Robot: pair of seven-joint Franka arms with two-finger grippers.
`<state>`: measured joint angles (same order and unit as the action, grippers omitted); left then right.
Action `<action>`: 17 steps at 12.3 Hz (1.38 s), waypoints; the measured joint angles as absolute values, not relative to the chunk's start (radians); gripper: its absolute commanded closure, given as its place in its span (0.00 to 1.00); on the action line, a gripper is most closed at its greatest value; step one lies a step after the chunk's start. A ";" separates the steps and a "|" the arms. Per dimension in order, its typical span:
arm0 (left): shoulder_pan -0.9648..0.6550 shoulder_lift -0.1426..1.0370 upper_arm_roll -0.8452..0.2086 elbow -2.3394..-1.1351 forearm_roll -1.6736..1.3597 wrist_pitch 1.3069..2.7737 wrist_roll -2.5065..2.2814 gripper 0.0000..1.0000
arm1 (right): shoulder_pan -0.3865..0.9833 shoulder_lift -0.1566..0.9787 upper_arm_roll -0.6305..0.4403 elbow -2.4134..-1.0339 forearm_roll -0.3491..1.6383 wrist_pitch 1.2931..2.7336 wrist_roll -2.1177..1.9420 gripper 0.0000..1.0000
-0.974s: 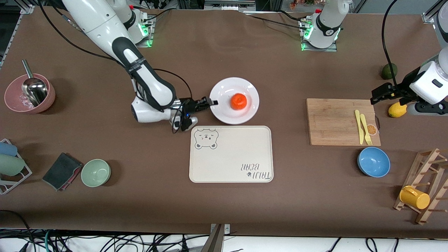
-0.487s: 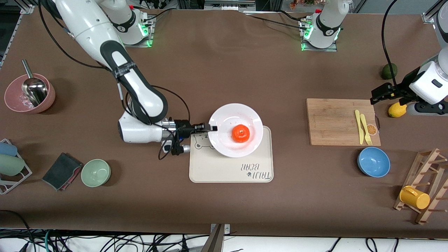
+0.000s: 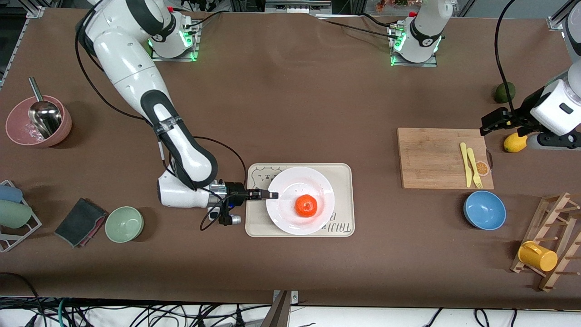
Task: Place orange and plate with both arms
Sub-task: 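Carry the plate with the orange onto the bear tray, right gripper, then lower the plate onto the tray and open the right gripper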
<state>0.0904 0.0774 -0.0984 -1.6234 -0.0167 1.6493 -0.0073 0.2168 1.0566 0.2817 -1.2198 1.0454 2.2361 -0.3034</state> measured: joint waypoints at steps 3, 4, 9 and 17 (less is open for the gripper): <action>0.090 0.078 -0.099 -1.623 -0.017 1.649 -0.007 0.00 | 0.244 1.093 0.282 -1.211 1.045 2.258 -0.303 1.00; 0.090 0.078 -0.099 -1.623 -0.017 1.649 -0.007 0.00 | 0.253 1.100 0.282 -1.211 1.045 2.272 -0.303 1.00; 0.090 0.078 -0.099 -1.623 -0.017 1.649 -0.007 0.00 | 0.261 1.111 0.279 -1.206 1.045 2.279 -0.303 0.95; 0.090 0.079 -0.099 -1.623 -0.017 1.649 -0.007 0.00 | 0.249 1.108 0.268 -1.186 0.956 2.274 -0.309 0.00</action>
